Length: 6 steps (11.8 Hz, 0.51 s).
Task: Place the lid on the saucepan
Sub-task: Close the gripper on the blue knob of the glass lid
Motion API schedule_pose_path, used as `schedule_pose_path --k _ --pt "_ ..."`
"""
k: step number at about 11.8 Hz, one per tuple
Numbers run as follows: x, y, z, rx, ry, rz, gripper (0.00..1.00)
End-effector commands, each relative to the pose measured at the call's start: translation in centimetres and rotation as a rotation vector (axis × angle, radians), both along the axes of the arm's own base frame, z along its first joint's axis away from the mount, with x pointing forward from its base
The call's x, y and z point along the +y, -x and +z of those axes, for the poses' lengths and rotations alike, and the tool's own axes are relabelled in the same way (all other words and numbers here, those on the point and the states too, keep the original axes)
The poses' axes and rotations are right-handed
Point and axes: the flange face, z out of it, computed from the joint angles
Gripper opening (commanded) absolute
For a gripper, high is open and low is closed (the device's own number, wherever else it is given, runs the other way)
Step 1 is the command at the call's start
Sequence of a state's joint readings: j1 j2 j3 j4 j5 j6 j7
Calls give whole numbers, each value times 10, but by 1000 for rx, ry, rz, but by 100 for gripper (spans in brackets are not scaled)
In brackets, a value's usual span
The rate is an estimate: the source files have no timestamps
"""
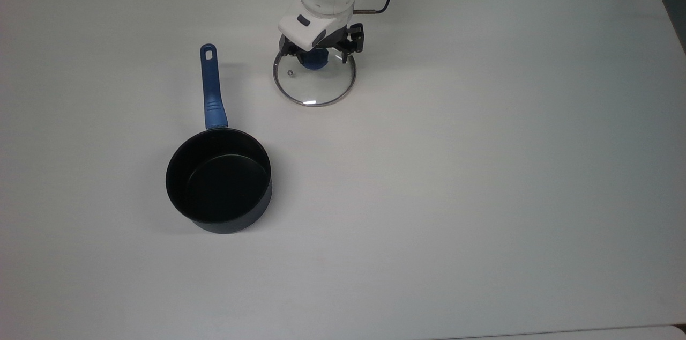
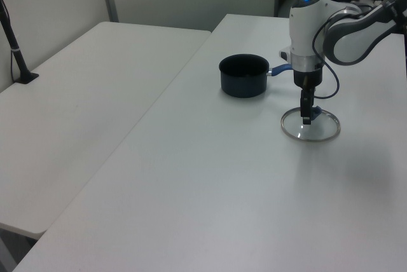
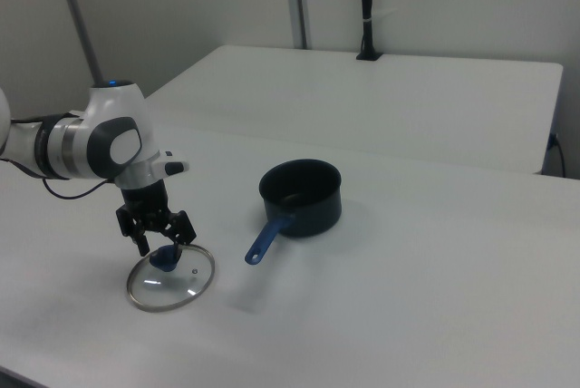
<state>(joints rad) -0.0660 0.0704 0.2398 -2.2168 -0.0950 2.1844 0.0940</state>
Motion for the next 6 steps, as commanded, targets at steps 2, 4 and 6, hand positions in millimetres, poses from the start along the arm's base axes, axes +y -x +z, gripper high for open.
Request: schedule_pose_path --k 2,4,6 --pt "-6 -2 3 -14 6 -19 87" --pt "-14 5 24 14 28 -36 96" --pt "-18 11 34 35 61 -33 100"
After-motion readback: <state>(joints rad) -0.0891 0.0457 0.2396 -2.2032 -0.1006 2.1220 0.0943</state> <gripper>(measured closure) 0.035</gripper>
